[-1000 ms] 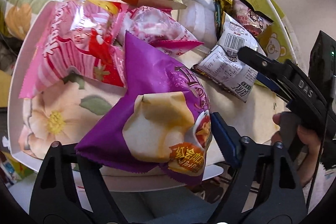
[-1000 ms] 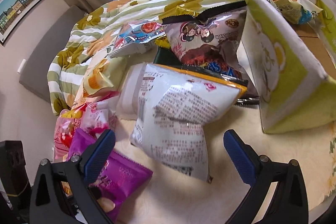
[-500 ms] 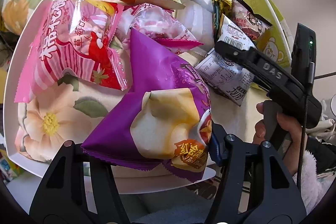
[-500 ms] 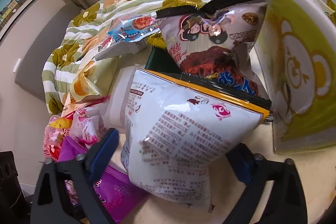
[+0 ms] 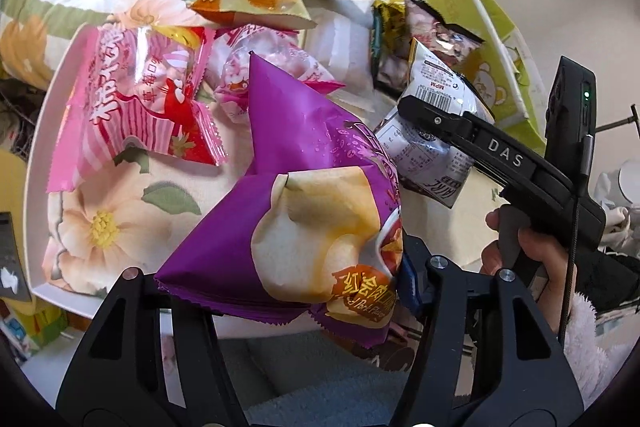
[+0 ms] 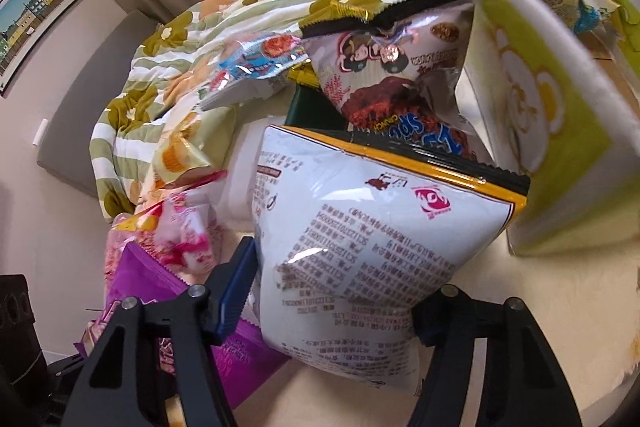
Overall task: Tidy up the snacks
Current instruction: 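Carry the purple and white bags over the green box and release them inside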
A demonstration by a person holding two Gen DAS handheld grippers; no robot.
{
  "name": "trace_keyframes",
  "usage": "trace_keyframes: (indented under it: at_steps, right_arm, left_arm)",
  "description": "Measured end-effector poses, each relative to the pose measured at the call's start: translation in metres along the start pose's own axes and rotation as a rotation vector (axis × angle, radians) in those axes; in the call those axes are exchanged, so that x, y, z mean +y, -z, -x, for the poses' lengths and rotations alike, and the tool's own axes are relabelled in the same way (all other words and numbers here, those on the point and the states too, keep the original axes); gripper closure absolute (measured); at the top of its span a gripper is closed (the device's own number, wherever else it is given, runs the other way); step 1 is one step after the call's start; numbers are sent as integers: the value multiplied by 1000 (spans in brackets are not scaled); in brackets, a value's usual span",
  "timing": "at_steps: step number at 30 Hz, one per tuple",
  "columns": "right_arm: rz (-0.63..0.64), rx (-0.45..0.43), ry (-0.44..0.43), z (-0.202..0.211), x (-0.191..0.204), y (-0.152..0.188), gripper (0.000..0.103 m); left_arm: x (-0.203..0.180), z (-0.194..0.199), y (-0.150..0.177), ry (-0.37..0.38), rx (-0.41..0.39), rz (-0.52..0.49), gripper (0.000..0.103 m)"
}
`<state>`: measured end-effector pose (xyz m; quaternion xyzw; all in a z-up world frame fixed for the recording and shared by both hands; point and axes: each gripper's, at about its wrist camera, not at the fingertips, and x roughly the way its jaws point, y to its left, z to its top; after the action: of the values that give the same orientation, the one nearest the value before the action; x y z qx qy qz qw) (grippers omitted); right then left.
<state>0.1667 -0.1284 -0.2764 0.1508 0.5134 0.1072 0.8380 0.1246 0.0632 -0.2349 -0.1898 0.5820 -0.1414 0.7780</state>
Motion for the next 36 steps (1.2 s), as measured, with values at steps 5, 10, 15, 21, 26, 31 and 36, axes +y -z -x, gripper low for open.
trace_keyframes:
  at_steps: [5, 10, 15, 21, 26, 31, 36]
  right_arm:
    - [9, -43, -2, 29, 10, 6, 42]
    - [2, -87, 7, 60, 17, 6, 42]
    - [2, -133, 22, 95, 19, 4, 43]
    - [-4, -179, 77, 133, 11, 6, 43]
    - [-58, -266, 61, 172, -7, 6, 43]
    - [-69, -305, 63, 196, -36, -4, 43]
    - [-58, -333, 75, 218, -79, -27, 43]
  left_arm:
    - [-6, 19, 6, 34, -19, -28, 46]
    - [-11, 31, 3, 83, -39, -58, 46]
    - [-18, 37, 0, 116, -72, -77, 46]
    - [-28, 49, -4, 183, -108, -85, 46]
    - [-54, 64, -17, 176, -152, -128, 46]
    - [-91, 77, -33, 174, -219, -150, 46]
    - [-150, 68, -57, 185, -261, -164, 46]
